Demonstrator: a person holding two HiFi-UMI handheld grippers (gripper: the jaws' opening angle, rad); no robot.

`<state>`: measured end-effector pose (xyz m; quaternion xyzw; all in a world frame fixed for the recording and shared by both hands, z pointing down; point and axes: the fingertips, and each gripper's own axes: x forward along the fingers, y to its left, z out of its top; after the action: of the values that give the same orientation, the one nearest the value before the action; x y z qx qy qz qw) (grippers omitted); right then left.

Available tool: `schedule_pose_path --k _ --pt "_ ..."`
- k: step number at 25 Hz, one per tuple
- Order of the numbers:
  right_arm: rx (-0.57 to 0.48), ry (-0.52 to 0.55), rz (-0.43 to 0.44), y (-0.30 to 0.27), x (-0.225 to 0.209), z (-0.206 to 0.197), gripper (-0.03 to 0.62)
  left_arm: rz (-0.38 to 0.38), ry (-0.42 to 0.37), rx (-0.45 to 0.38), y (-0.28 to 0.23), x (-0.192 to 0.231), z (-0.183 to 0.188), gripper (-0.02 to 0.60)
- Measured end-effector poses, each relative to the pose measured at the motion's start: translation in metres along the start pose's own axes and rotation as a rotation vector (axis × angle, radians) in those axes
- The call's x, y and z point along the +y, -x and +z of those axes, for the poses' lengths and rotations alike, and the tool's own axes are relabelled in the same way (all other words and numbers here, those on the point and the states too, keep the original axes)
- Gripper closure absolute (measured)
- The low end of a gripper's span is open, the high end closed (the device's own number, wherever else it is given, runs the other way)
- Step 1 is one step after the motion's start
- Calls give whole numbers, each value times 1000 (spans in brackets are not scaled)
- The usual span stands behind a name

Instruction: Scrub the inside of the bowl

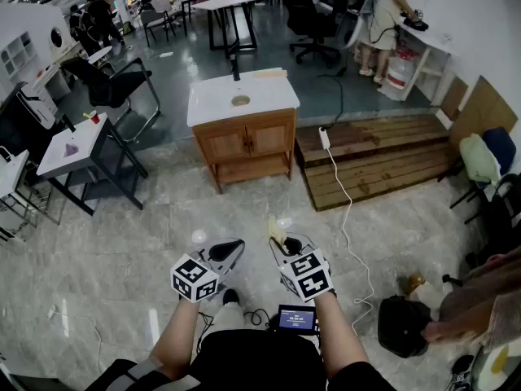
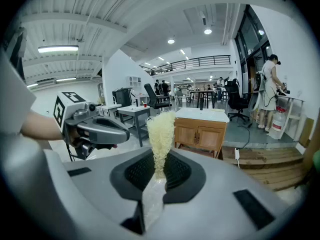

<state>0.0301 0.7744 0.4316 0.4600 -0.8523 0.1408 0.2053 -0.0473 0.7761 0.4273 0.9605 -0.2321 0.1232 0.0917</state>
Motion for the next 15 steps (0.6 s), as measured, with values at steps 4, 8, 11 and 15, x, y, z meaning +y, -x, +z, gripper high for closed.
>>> schedule_pose_path --k 4,8,11,15 --pt "-4 6 -4 -1 -4 0 554 -1 -28 11 -5 -1 -1 578" --pt "-28 -30 4 3 -6 5 554 0 -25 12 -4 -1 1 578" --pt "-34 -42 2 4 -6 5 554 -5 -8 6 -2 -1 1 578" --pt "-34 -42 16 6 -3 4 554 -37 28 -30 1 -6 7 578"
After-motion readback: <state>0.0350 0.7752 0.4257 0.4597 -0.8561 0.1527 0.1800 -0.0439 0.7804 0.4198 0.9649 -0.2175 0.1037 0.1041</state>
